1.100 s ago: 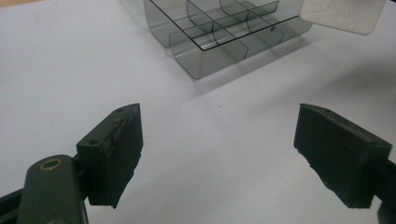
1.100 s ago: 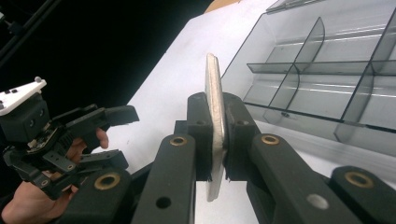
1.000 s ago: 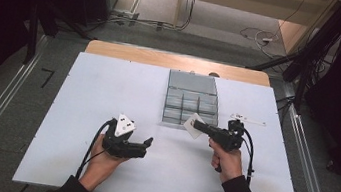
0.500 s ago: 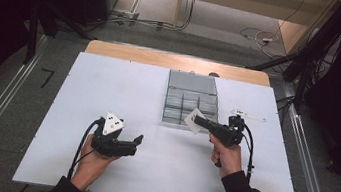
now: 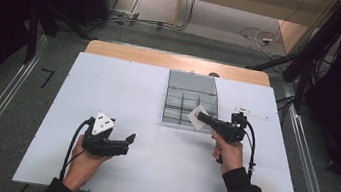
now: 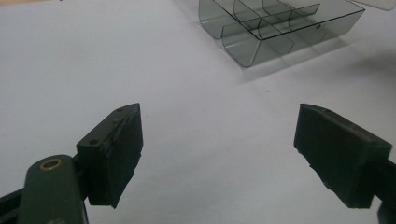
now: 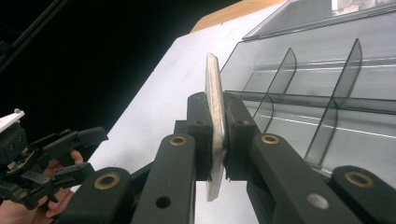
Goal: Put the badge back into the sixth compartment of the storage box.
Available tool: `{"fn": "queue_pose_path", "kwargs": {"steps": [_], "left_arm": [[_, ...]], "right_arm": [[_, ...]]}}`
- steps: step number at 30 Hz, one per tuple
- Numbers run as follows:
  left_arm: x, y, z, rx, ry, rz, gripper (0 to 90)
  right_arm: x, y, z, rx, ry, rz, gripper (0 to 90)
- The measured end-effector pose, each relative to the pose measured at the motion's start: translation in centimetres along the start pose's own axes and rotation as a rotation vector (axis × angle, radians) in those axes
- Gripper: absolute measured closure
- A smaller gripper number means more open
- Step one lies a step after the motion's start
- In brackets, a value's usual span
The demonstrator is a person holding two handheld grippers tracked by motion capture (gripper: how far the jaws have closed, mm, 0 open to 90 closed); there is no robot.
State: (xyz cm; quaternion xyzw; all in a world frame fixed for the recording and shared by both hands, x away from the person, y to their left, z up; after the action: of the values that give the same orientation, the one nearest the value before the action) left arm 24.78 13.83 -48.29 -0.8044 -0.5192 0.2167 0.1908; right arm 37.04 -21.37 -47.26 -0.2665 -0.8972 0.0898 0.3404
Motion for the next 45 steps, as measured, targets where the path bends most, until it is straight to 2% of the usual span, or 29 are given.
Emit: {"fn": "queue_pose_path", "kwargs": {"steps": [14, 24, 36, 41, 45], "left_arm": [[1.2, -1.0, 0.9, 0.006, -0.022, -0.018, 16.1], [2.3, -2.1, 1.5, -0.005, -0.046, -0.042, 16.1], [3.7, -3.2, 2.2, -0.005, -0.07, -0.07, 16.1], [4.2, -3.6, 2.5, -0.001, -0.081, -0.079, 16.1], [4.5, -3.8, 2.6, -0.003, -0.091, -0.082, 16.1]], "right_arm": [[-0.7, -0.1, -0.4, -0.018, 0.011, 0.012, 81.0], [-2.0, -0.4, -0.8, -0.048, 0.035, 0.041, 81.0], [-4.0, -0.3, -0.8, -0.074, 0.056, 0.119, 80.9], [-4.7, -0.1, -0.8, -0.085, 0.042, 0.16, 80.8], [-5.2, 0.2, -0.6, -0.069, 0.014, 0.208, 80.7]]}}
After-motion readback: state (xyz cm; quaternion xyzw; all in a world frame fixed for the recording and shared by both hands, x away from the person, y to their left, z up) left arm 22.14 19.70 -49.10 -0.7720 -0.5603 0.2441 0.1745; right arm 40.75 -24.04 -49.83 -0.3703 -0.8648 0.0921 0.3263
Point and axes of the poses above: each handheld gripper's, and its own axes: y roughly forward along the jaws, z roughly out of its underside, x roughly to its left, the point moved 2 cm from there along y, roughly forward along the jaws, and after that the axes turned 5 degrees about -y, right-handed, at the moved point
